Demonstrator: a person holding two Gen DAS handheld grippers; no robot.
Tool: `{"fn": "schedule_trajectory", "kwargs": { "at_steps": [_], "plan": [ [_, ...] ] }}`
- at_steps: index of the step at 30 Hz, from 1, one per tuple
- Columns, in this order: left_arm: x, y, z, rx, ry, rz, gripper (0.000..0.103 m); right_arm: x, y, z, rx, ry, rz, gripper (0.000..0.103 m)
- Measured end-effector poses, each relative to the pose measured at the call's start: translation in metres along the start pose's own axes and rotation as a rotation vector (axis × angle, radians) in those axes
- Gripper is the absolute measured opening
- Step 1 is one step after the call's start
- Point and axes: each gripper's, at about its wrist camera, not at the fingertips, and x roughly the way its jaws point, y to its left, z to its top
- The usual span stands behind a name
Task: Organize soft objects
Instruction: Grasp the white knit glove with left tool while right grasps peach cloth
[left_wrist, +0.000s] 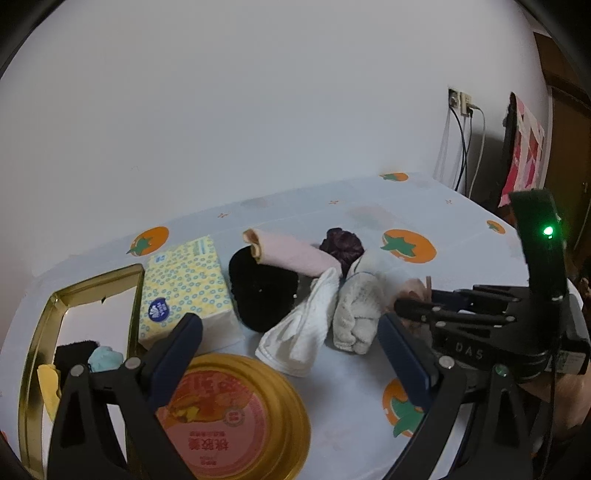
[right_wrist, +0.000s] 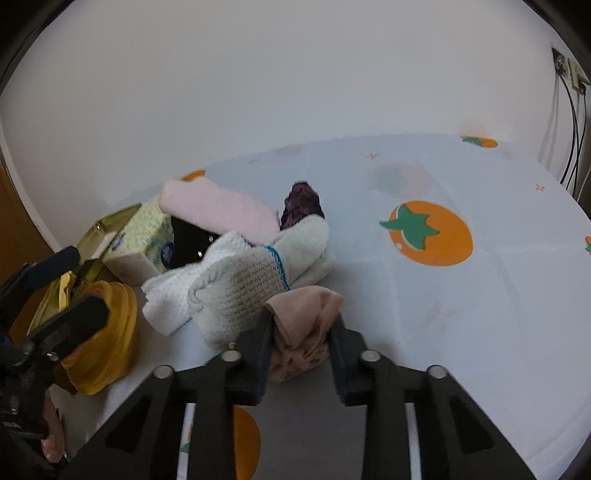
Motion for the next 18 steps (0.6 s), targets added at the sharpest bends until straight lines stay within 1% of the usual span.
{"fn": "schedule_trajectory", "kwargs": {
  "at_steps": [4,6,8,10,11,12,14,18],
  "plan": [
    [0.006,-0.014,0.003,0.032,0.007,-0.011,0.096,-0.016,0.000,0.002,-0.019,-0.079,-0.062,0.021],
    [0.011,-0.023,0.005,0.053,0.015,-0.014,0.095,-0.022,-0.001,0.005,-0.037,-0.113,-0.120,0.021],
    [0.018,-0.031,0.006,0.067,0.031,-0.020,0.094,-0.024,-0.004,0.008,-0.040,-0.126,-0.152,0.021],
    [0.026,-0.038,0.008,0.078,0.047,-0.026,0.086,-0.024,-0.010,0.011,-0.039,-0.133,-0.185,0.021],
    [0.031,-0.042,0.008,0.090,0.060,-0.029,0.078,-0.024,-0.012,0.012,-0.038,-0.135,-0.199,0.021],
    [0.037,-0.046,0.008,0.101,0.084,-0.032,0.072,-0.022,-0.015,0.013,-0.035,-0.132,-0.205,0.021],
    [0.049,-0.053,0.008,0.116,0.116,-0.034,0.067,-0.020,-0.022,0.013,-0.028,-0.122,-0.209,0.021],
    [0.065,-0.062,0.008,0.122,0.157,-0.040,0.067,-0.019,-0.026,0.014,-0.017,-0.117,-0.194,0.021]
  ]
}}
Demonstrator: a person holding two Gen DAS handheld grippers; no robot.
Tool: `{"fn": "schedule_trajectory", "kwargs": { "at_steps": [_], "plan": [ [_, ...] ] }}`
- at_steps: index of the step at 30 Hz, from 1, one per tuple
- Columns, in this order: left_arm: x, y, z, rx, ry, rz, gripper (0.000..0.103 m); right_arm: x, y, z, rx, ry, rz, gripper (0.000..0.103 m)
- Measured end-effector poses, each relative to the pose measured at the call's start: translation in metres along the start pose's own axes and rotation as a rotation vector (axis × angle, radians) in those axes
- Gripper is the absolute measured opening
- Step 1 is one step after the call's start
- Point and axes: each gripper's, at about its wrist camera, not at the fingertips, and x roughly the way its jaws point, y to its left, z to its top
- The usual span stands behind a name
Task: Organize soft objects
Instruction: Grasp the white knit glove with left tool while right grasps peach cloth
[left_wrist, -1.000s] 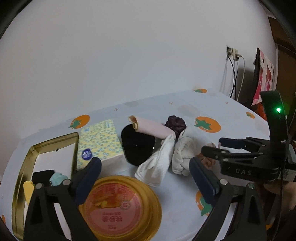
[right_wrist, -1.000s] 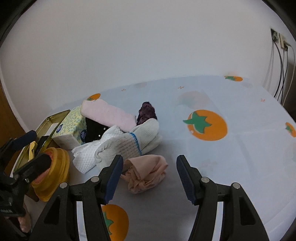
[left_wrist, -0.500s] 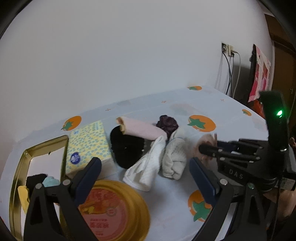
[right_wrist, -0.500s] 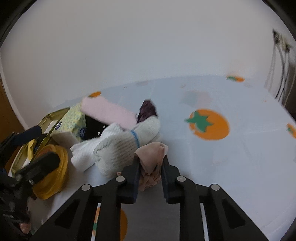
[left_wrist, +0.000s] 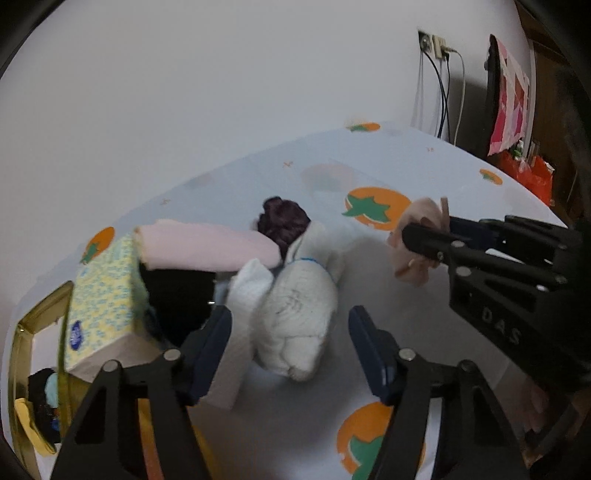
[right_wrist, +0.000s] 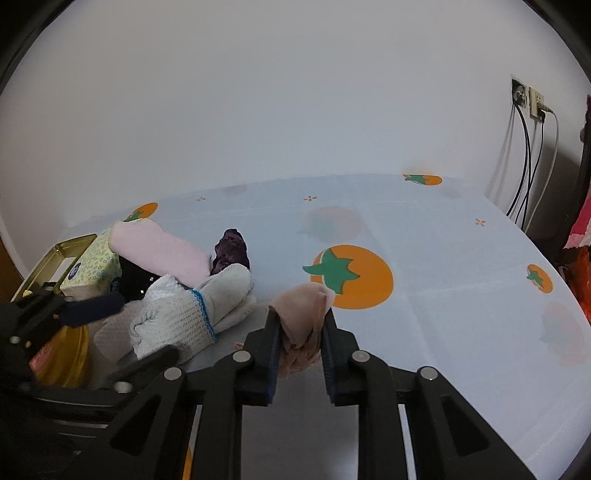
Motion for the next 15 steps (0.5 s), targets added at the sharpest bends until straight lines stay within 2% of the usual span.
{"fn": "schedule_trajectory", "kwargs": {
  "at_steps": [6,7,9,15],
  "plan": [
    [0.013,-0.012,0.000,0.004,0.014,0.000,0.066,0.001,0.002,-0.001,-0.002,0.008,0.009,0.022],
    [0.014,-0.011,0.001,0.004,0.014,0.004,0.064,0.001,0.002,-0.001,-0.001,0.009,0.006,0.022],
    [0.018,-0.010,0.001,-0.006,0.008,0.023,0.047,-0.001,0.004,-0.001,-0.007,0.000,0.003,0.022],
    [0.017,-0.004,-0.001,-0.049,-0.013,0.002,0.039,-0.006,0.006,-0.002,-0.020,-0.023,-0.017,0.022]
  ]
}}
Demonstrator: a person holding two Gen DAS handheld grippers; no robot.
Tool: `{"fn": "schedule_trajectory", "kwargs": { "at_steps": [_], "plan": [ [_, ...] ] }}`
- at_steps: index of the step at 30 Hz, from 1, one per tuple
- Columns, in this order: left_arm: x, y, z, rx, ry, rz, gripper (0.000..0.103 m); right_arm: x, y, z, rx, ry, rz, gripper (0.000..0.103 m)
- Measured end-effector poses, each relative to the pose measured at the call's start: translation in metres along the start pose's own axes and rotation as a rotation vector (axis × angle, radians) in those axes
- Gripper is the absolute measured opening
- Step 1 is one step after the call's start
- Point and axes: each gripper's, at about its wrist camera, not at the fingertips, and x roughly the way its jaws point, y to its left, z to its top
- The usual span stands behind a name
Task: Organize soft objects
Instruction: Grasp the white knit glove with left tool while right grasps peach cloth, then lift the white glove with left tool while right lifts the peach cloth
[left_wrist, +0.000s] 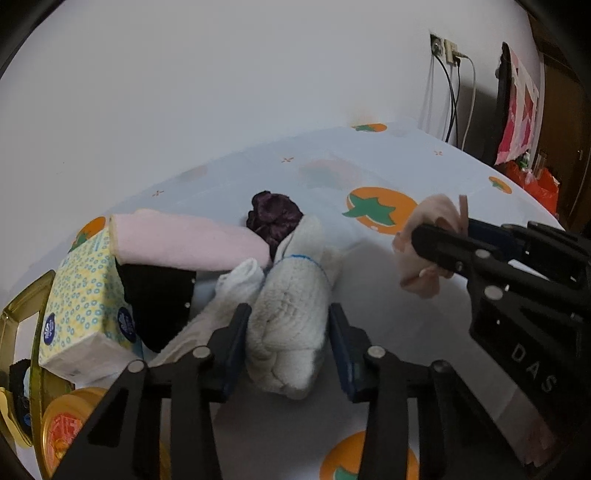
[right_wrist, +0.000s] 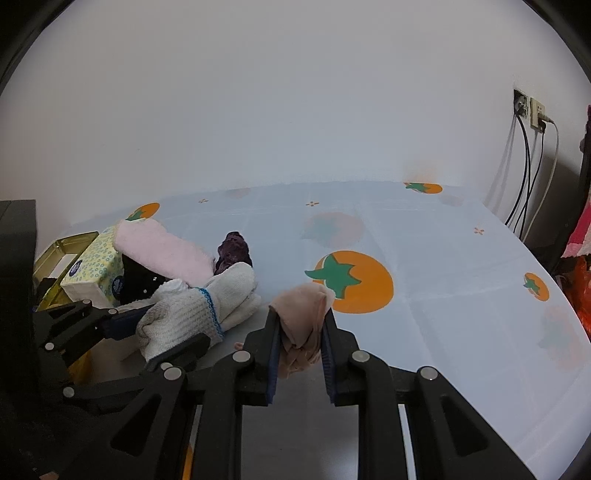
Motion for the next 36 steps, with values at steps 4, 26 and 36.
{"fn": "schedule_trajectory", "kwargs": {
  "at_steps": [4,26,36],
  "plan": [
    [-0.004,0.001,-0.001,-0.007,-0.021,-0.004,0.035,-0.003,-0.006,-0.001,0.023,-0.013,0.008,0.022],
    [-0.039,0.008,-0.006,-0.048,-0.219,0.002,0.034,-0.020,-0.010,-0.001,0.054,-0.103,0.008,0.022],
    [-0.050,0.013,-0.010,-0.080,-0.286,-0.001,0.034,-0.026,-0.012,-0.002,0.064,-0.135,-0.008,0.022]
  ]
}}
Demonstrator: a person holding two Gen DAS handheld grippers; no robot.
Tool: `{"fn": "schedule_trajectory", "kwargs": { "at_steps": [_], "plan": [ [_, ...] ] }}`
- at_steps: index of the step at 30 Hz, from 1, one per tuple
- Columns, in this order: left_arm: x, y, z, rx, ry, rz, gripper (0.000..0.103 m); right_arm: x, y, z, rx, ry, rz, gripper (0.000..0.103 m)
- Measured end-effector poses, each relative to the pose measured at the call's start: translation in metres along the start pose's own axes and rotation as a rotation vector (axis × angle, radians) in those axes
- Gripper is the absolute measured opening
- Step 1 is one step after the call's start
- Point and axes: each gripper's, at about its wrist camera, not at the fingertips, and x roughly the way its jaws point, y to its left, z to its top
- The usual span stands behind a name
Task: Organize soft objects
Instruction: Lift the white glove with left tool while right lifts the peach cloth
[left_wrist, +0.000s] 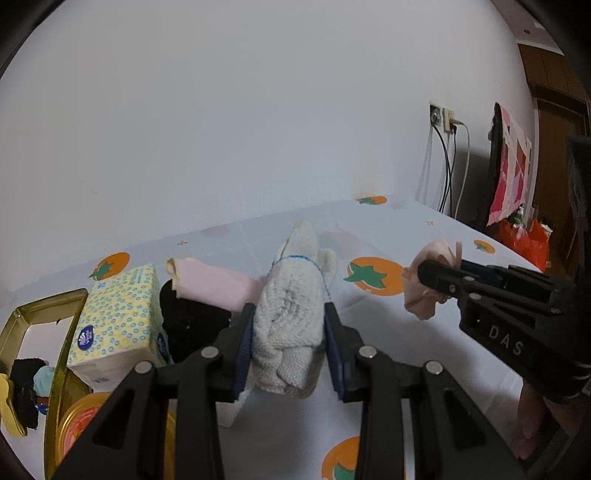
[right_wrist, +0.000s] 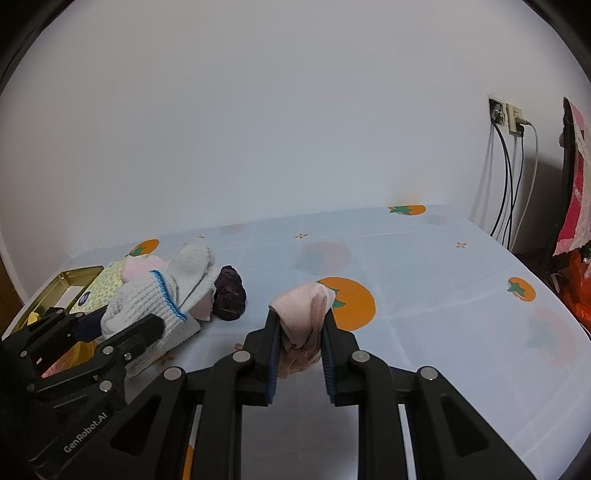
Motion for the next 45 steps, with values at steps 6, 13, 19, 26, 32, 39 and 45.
{"fn": "schedule_trajectory", "kwargs": {
  "at_steps": [6,13,19,26,32,39,45],
  "plan": [
    [-0.009,0.005,-0.001,-0.020,-0.045,0.004,0.034,-0.005,0.002,0.000,-0.004,-0.027,-0.019,0.021],
    [-0.016,0.010,-0.003,-0.039,-0.085,0.008,0.034,-0.021,0.009,-0.002,-0.046,-0.107,-0.050,0.021],
    [-0.022,0.014,-0.004,-0.052,-0.122,0.015,0.034,-0.031,0.015,-0.004,-0.073,-0.173,-0.055,0.022],
    [-0.032,0.017,-0.006,-0.060,-0.175,0.023,0.034,-0.037,0.019,-0.005,-0.090,-0.216,-0.061,0.022],
    [-0.036,0.024,-0.007,-0.072,-0.190,0.070,0.034,-0.038,0.025,-0.005,-0.104,-0.232,-0.054,0.022],
    [-0.039,0.037,-0.010,-0.105,-0.185,0.118,0.034,-0.033,0.031,-0.003,-0.105,-0.229,-0.039,0.022],
    [-0.044,0.043,-0.013,-0.121,-0.191,0.152,0.034,-0.023,0.046,-0.001,-0.128,-0.219,-0.010,0.022]
  ]
}}
